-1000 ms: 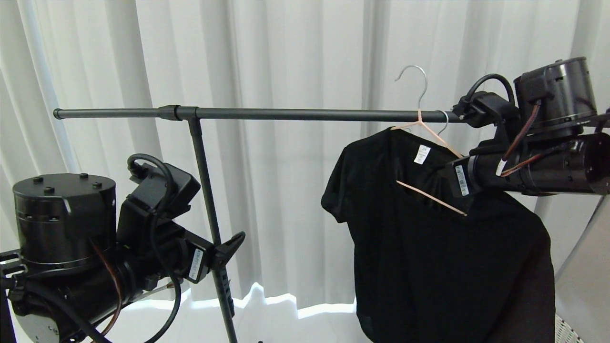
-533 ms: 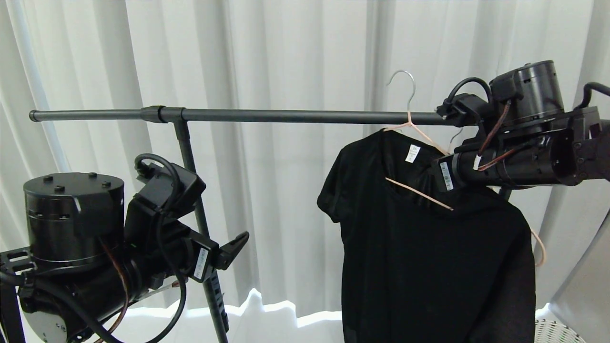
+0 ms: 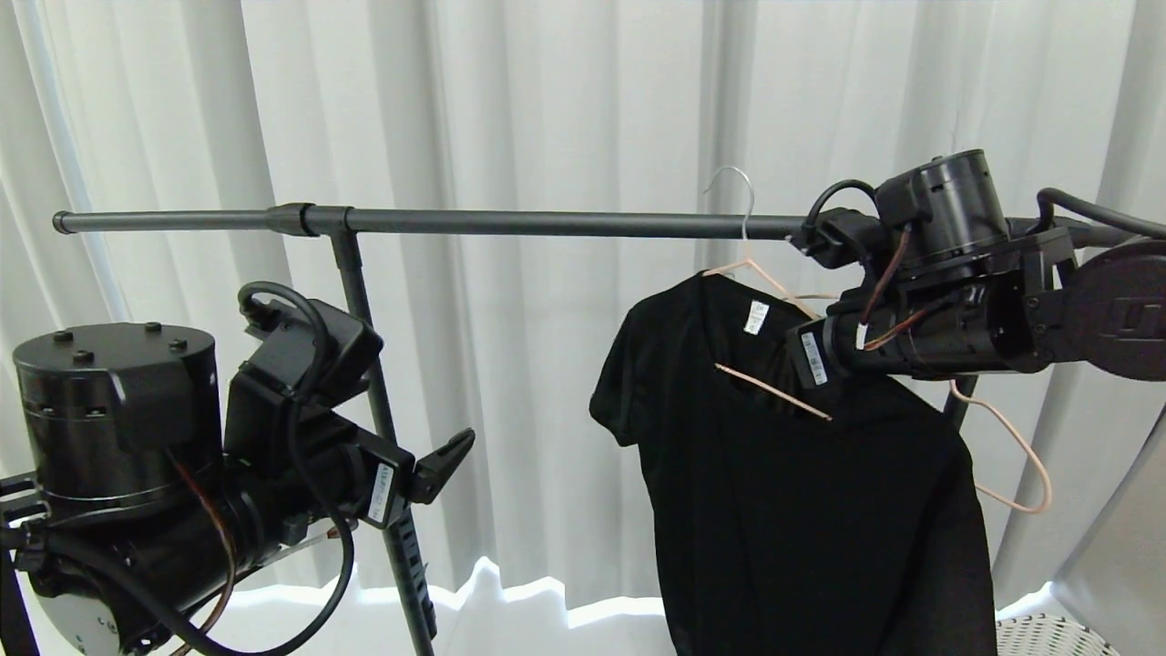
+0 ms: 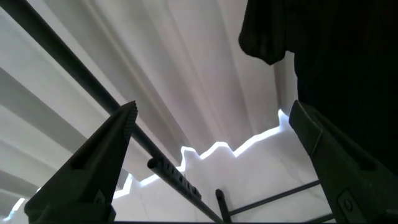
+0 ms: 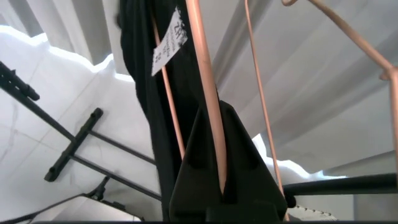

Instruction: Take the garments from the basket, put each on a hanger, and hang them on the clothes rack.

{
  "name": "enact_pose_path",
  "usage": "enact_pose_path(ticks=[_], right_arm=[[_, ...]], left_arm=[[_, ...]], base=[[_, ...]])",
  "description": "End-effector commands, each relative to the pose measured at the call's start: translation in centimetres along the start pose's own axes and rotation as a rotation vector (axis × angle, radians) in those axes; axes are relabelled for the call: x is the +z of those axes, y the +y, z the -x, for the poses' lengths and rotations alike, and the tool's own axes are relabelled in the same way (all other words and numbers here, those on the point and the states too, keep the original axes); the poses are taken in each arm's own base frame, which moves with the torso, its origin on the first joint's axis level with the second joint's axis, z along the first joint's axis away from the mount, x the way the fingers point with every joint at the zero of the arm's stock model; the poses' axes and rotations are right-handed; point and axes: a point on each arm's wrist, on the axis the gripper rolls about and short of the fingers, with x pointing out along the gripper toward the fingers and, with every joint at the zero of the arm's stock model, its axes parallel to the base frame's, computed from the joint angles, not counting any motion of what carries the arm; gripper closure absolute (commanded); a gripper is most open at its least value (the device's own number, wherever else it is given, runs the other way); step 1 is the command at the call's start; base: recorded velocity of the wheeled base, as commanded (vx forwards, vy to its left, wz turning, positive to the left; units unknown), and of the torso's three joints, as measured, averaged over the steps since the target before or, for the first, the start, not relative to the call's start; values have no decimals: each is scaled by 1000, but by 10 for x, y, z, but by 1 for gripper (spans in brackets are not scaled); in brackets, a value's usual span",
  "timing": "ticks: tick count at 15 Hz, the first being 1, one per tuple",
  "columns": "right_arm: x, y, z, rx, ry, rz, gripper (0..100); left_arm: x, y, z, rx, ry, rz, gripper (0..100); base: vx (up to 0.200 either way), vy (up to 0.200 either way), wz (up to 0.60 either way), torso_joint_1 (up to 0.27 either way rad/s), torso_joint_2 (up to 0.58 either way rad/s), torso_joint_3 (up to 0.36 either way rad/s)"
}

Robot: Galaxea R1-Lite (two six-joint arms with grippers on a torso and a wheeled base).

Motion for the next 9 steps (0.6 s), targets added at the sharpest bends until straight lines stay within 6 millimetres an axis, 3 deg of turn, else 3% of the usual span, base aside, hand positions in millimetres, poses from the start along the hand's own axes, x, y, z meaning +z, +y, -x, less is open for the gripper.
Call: enact_pose_path(ticks=[1, 9], right_arm=[[0, 1, -14, -7, 20, -3, 100], [-10, 6, -26, -3, 68, -17, 100]], left_arm=[[-3, 0, 3, -1, 2, -1, 0], [-8, -3, 7, -15, 11, -11, 0]], base=[[0, 0, 0, 0, 0, 0], [0, 0, 0, 0, 0, 0]])
